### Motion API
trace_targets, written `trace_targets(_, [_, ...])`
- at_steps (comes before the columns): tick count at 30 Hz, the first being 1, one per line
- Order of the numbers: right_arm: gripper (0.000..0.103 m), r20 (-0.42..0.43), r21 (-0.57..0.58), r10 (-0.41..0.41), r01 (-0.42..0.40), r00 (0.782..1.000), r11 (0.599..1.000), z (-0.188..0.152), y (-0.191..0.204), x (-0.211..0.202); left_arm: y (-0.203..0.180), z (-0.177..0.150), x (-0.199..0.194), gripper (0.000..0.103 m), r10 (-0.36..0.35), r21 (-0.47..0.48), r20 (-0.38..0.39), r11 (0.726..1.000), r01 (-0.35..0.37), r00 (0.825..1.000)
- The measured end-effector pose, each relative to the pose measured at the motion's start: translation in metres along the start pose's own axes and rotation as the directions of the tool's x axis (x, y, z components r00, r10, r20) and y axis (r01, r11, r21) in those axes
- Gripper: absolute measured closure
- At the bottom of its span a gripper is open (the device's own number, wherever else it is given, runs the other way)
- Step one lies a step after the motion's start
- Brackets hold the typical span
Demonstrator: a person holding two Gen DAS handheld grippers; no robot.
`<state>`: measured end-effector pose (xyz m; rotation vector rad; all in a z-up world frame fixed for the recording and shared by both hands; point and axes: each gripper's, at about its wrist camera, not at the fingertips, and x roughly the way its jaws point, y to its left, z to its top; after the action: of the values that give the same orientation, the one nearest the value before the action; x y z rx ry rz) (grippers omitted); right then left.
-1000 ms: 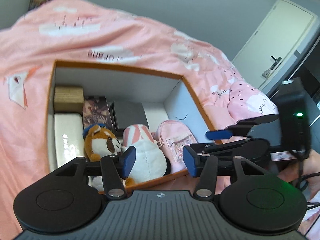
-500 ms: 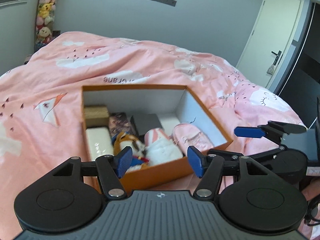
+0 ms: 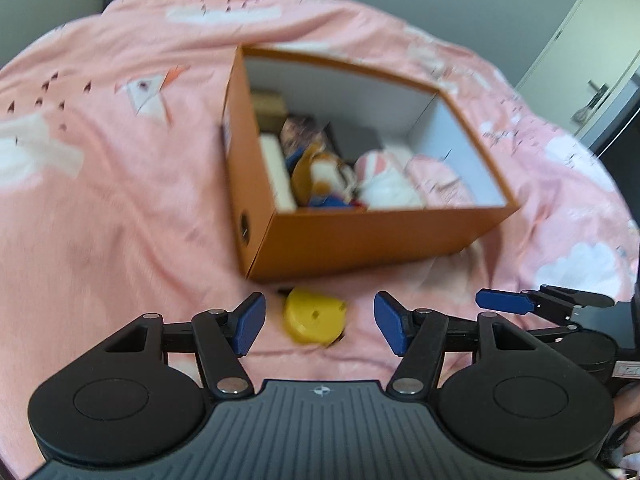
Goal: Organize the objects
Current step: 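Move both grippers out to the yellow tape measure and knitted fruit toy, then grasp the knitted fruit toy with the right gripper while the left grasps the yellow tape measure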
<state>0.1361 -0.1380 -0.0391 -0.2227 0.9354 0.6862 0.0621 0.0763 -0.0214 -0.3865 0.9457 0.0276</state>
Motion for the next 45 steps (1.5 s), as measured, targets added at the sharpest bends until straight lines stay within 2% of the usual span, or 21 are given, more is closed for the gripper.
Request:
trace_targets(2, [0.041,-0.032,-0.003,0.01,-0.01,0.999,1.0,-0.005,0.003,0.007,-0.003,-0.007,0.007,0.032,0.014,0.039,-0.042,0.999,-0.012,0.999])
trace_targets(5, [0.043,-0.104,-0.005,0.045,-0.046,0.993,0.999,-0.01,0.006,0.017,-0.012,-0.019,0.017,0.034,-0.011,0.102,-0.126,0.994,0.024,0.992])
trace_targets(8, [0.044,-0.207,0.019,0.111,-0.109,0.972,0.994,-0.018,0.006,0.028,-0.017,-0.031,0.025,0.034,-0.031,0.133,-0.19,0.99,0.057,0.981])
trace_targets(11, [0.045,-0.289,0.063,0.181,-0.17,0.94,0.983,-0.029,0.007,0.035,-0.018,-0.037,0.03,0.034,0.004,0.139,-0.224,0.99,0.028,0.974])
trace_targets(15, [0.048,-0.37,0.134,0.269,-0.236,0.889,0.962,-0.043,0.009,0.045,-0.018,-0.038,0.032,0.034,0.026,0.136,-0.237,0.991,0.006,0.971])
trace_targets(20, [0.048,-0.399,0.148,0.306,-0.268,0.864,0.952,-0.048,0.015,0.05,-0.019,-0.04,0.034,0.034,0.044,0.149,-0.24,0.989,-0.008,0.97])
trace_targets(24, [0.049,-0.43,0.163,0.339,-0.297,0.837,0.941,-0.052,0.019,0.056,-0.019,-0.04,0.034,0.034,0.046,0.151,-0.238,0.988,-0.01,0.97])
trace_targets(26, [0.05,-0.433,0.175,0.346,-0.299,0.833,0.938,-0.053,0.018,0.059,-0.019,-0.041,0.034,0.034,0.047,0.151,-0.235,0.988,-0.011,0.971])
trace_targets(32, [0.053,-0.393,0.163,0.332,-0.29,0.858,0.943,-0.049,0.017,0.049,-0.02,-0.036,0.028,0.034,0.009,0.14,-0.183,0.99,0.017,0.983])
trace_targets(35, [0.053,-0.344,0.117,0.293,-0.269,0.892,0.956,-0.038,0.017,0.04,-0.021,-0.032,0.026,0.034,-0.004,0.143,-0.154,0.989,0.026,0.988])
trace_targets(39, [0.053,-0.261,0.047,0.206,-0.201,0.943,0.979,-0.021,0.012,0.026,-0.024,-0.025,0.026,0.034,-0.015,0.158,-0.123,0.987,0.034,0.992])
trace_targets(45, [0.053,-0.146,-0.042,0.069,-0.075,0.987,0.996,0.005,0.0,0.022,-0.03,-0.016,0.035,0.032,0.021,0.222,-0.073,0.975,-0.005,0.997])
